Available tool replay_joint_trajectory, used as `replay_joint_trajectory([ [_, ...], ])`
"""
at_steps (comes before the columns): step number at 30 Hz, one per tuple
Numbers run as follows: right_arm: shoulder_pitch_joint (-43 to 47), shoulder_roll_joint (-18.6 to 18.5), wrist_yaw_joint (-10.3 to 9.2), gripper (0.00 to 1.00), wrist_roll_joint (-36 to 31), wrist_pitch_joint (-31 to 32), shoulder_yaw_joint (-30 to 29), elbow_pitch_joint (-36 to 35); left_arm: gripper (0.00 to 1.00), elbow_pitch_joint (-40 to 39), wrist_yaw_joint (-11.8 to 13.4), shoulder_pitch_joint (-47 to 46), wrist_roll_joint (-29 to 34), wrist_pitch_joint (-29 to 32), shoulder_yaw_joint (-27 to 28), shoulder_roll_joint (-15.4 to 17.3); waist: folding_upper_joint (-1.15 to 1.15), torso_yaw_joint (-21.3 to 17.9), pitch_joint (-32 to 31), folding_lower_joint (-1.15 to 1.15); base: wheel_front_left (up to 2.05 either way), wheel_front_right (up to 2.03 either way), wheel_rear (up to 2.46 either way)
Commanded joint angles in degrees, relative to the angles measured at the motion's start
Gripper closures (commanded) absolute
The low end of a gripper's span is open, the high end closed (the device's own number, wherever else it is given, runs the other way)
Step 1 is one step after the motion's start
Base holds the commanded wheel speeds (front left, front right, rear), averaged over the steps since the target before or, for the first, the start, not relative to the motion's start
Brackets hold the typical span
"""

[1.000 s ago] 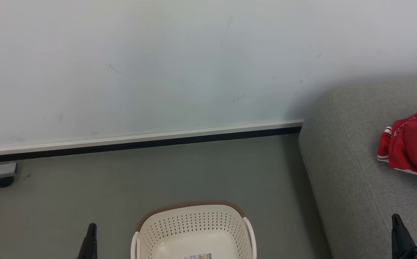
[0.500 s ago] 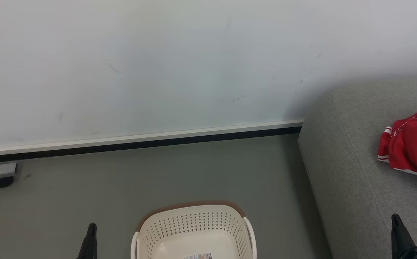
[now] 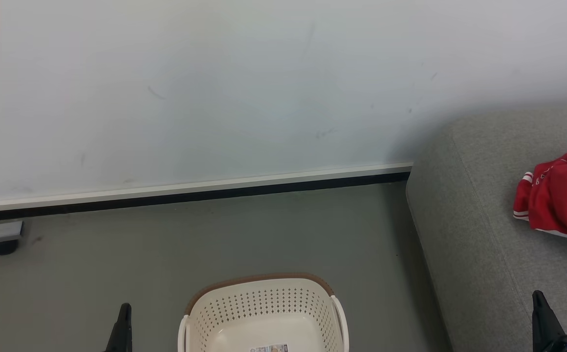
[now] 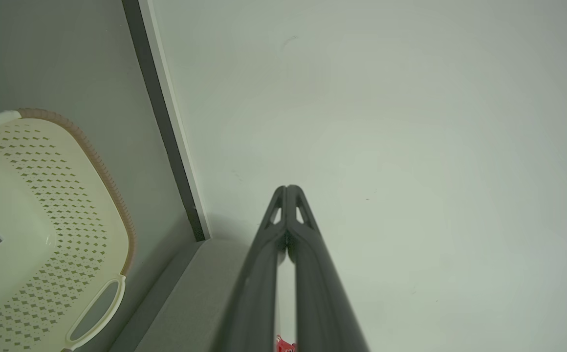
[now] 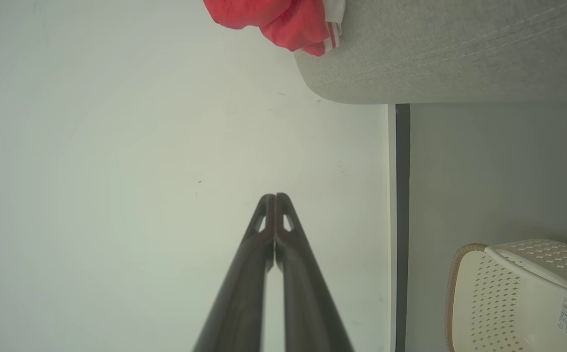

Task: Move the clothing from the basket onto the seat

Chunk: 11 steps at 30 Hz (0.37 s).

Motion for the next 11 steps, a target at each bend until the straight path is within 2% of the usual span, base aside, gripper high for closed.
replay_joint_trajectory([
  [1,-0.56,0.17,0.02,1.0,-0.3,0.07,-0.07,0.06,1.0,0.21,-0.1,0.0,0.14,0.17,0.14,0.05,0.0,0.0,0.0,0.0,0.0,0.0,0.0],
  [11,-0.45,0.23,0.02,1.0,-0.25,0.14,-0.13,0.07,1.0,0.21,-0.1,0.0,0.15,0.17,0.15,0.04,0.0,0.0,0.0,0.0,0.0,0.0,0.0],
])
